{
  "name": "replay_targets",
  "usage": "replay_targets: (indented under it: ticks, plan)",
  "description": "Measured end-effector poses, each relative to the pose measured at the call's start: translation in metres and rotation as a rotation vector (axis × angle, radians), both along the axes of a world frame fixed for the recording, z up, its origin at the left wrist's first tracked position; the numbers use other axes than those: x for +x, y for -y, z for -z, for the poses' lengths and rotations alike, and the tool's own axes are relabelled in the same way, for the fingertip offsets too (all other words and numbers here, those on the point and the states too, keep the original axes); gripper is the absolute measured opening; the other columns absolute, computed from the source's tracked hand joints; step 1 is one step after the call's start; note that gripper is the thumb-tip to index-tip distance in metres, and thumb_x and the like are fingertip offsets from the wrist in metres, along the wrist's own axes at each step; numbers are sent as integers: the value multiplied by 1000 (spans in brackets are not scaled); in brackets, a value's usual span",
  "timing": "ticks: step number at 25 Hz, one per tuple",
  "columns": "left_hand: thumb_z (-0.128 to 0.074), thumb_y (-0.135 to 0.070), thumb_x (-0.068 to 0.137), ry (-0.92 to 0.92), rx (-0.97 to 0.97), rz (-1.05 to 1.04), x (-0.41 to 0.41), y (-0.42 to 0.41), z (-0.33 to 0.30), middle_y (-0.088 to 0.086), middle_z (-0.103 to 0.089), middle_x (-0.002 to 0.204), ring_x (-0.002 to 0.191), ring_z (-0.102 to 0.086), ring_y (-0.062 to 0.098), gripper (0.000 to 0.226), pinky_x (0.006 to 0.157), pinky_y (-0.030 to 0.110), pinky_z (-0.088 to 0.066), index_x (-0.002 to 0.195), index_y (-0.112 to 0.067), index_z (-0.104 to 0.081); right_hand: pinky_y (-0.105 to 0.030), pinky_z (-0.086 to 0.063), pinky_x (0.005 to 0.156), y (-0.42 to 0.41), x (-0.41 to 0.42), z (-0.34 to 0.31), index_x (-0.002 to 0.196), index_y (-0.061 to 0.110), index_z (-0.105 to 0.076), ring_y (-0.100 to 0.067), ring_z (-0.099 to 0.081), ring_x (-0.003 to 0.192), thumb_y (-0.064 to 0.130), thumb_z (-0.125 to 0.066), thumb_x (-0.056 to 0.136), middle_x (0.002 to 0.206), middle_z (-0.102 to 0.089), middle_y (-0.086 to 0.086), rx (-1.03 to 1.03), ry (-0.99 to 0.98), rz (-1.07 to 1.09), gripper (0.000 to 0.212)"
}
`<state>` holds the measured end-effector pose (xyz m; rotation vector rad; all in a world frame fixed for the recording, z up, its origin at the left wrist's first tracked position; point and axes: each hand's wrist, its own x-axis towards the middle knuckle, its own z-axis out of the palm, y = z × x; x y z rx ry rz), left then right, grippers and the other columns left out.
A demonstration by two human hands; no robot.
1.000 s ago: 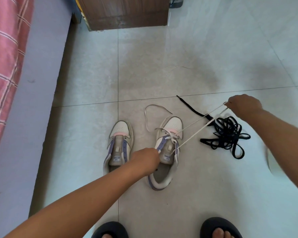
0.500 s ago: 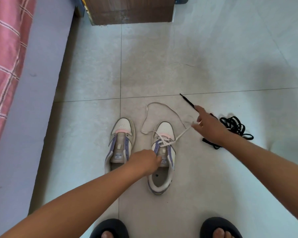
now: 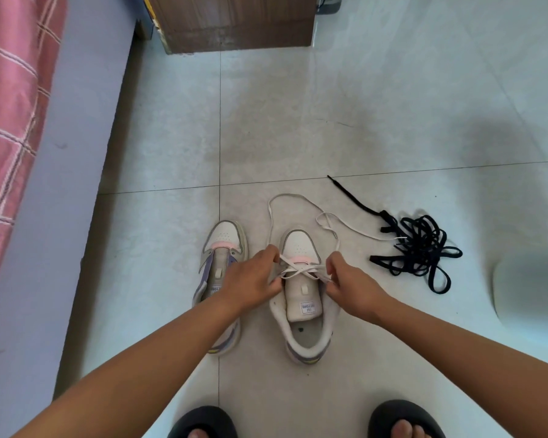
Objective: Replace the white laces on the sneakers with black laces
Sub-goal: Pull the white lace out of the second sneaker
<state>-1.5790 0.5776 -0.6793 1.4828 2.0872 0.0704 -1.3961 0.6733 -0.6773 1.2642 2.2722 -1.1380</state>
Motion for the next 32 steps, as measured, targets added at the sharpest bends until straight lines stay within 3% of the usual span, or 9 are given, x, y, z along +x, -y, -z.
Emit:
replay_targets:
  ticks: [2, 6, 12, 16, 19, 22, 25, 28, 32]
  plan:
    - [-51, -36, 90, 8, 29, 66, -6, 6, 4, -6, -52, 108, 89, -60, 22, 31, 68, 31, -43, 117, -24, -43, -33, -38, 67, -1, 4, -4, 100, 24, -38, -21, -49, 81, 20, -44, 91, 90, -52, 4, 101, 38, -120, 12]
    - [-47, -24, 91, 71, 70, 181, -3, -3, 12, -3, -45, 113, 93, -57, 21, 30, 65, 30, -45, 120, -28, -50, -33, -38, 77, 2, -3, -1, 128, 31, -44, -22, -47, 107, 19, -40, 95, 118, -49, 1, 271, 39, -316, 35]
    - [-48, -3, 86, 244, 6, 99, 13, -19, 22, 3, -34, 102, 96, -47, 24, 20, 82, 35, -44, 97, -13, -62, -33, -34, 82, 8, -25, 4, 123, 21, -47, -27, -39, 114, 18, -43, 92, 124, -40, -7, 264, 144, -307, 32]
    - [-52, 3, 82, 482, 165, -30, 10, -23, -3, 2, -38, 99, 91, -44, 14, 23, 79, 7, -35, 80, -19, -59, -34, -34, 87, 1, -21, 4, 110, 16, -52, -28, -34, 112, 26, -54, 83, 121, -35, -8, 201, 167, -354, 29]
    - [-41, 1, 77, 444, 260, 295, 10, 6, -22, 1, -51, 98, 96, -50, 16, 33, 85, 23, -43, 81, -19, -66, -36, -32, 99, 5, -2, -4, 99, 19, -61, -24, -29, 116, 30, -54, 83, 123, -33, -4, 46, -20, -290, 20]
    - [-35, -5, 76, 232, 346, 693, 11, 43, -17, -2, -65, 93, 88, -61, 18, 43, 72, 29, -53, 87, -18, -74, -33, -33, 99, 17, 27, -8, 95, 27, -70, -18, -34, 118, 33, -34, 83, 127, -41, -2, 112, -220, -435, 38]
    - [-44, -4, 89, 348, 187, 295, 14, 32, -14, 0, -64, 103, 96, -59, 15, 32, 83, 32, -49, 105, -15, -70, -29, -44, 84, 15, 27, -4, 103, 22, -67, -14, -52, 96, 18, -38, 91, 108, -54, 1, 150, -271, -142, 32]
    - [-48, -17, 93, 314, 109, -195, 21, -6, -5, 4, -61, 104, 93, -57, 18, 17, 80, 30, -44, 104, -12, -61, -32, -46, 76, 3, 2, 3, 103, 18, -57, -16, -55, 82, 27, -50, 94, 97, -58, 0, 83, -130, 97, 15]
    - [-54, -34, 90, 38, -108, -73, 31, -40, 1, 7, -53, 112, 101, -54, 24, 31, 80, 34, -43, 110, -11, -55, -32, -40, 74, -7, -22, 3, 110, 15, -51, -23, -54, 98, 34, -53, 92, 109, -51, -4, 150, 68, -76, 26]
